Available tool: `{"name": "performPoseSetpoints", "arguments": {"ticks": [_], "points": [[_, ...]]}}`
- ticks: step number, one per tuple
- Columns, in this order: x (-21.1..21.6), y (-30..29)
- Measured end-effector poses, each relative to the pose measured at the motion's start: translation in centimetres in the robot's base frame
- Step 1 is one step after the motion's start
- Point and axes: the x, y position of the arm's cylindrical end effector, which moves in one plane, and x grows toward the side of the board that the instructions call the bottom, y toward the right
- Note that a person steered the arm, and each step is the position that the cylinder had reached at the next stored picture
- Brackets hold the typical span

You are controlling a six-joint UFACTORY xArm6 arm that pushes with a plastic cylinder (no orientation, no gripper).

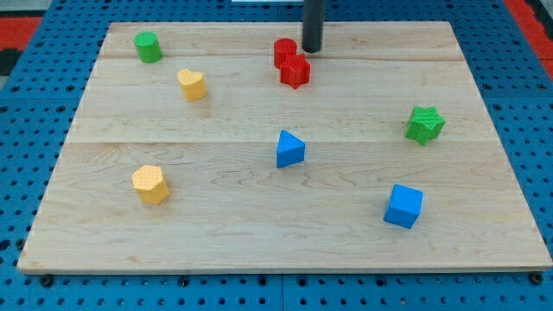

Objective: Adjust the red star below the red circle

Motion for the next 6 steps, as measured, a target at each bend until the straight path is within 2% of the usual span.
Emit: {"name": "performPoseSetpoints", "arguments": {"ticks": [1,3,4,6], "points": [[4.5,1.6],[4.7,1.6],[4.4,-1.8],[4.0,-3.0]]}}
